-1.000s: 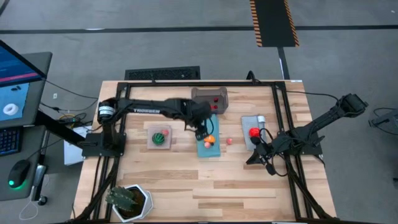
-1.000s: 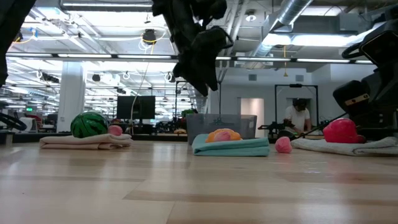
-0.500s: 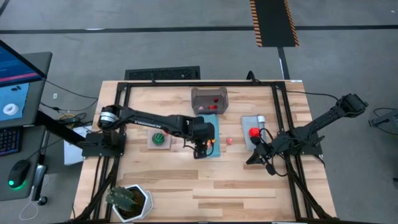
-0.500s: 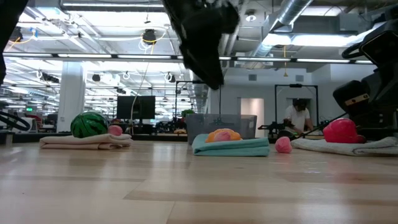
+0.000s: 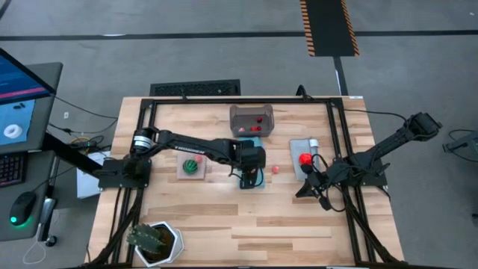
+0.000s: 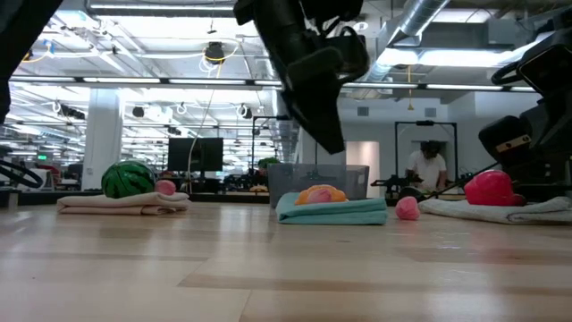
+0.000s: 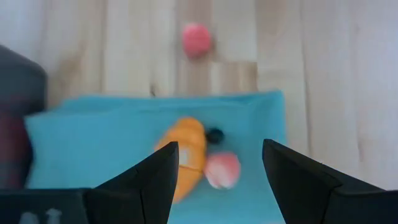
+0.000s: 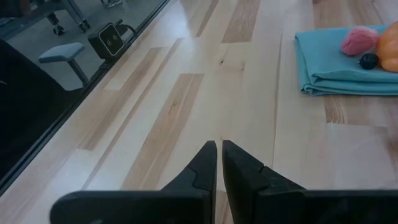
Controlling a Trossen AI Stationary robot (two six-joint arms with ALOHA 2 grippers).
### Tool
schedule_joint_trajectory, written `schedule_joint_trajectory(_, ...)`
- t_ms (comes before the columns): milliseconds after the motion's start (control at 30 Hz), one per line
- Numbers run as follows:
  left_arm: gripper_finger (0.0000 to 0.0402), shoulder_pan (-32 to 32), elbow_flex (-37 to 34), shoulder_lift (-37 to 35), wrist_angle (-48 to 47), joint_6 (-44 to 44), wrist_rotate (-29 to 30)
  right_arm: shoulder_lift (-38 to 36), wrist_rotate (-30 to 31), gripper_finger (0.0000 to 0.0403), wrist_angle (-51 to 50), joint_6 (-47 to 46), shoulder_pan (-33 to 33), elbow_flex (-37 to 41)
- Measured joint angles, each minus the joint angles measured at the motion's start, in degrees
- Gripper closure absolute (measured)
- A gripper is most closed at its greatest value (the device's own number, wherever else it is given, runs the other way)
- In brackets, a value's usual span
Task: Pick and placing Produce into tupperware
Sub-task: Put the pink peach into the gray bin
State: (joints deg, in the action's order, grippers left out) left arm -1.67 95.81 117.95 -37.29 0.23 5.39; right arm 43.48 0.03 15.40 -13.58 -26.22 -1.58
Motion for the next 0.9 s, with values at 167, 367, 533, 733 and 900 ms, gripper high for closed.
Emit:
schedule_joint_trajectory(167, 0.0177, 1.3, 1.3, 0.3, 4.8, 1.1, 0.0, 0.0, 0.0, 0.0353, -0.1, 0.0, 0.0, 0.0)
schedule_joint_trajectory(367, 0.0177, 2.3, 1.3, 0.3, 7.3, 1.5, -3.8, 0.0, 0.0, 0.0353, 0.0, 0.0, 0.0, 0.0)
schedule_joint_trajectory(533, 0.0178, 2.2, 1.3, 0.3, 3.5, 1.3, -4.9, 0.0, 0.0, 0.0353, 0.0, 0.0, 0.0, 0.0)
schedule_joint_trajectory(733, 0.0178, 0.7, 1.3, -0.7, 8.2, 2.3, -7.6, 0.0, 0.0, 0.0353, 0.0, 0.0, 0.0, 0.0)
schedule_joint_trajectory(900, 0.0178, 0.5, 1.3, -5.5, 10.3, 3.6, -10.8, 0.0, 0.0, 0.0353, -0.3, 0.0, 0.0, 0.0)
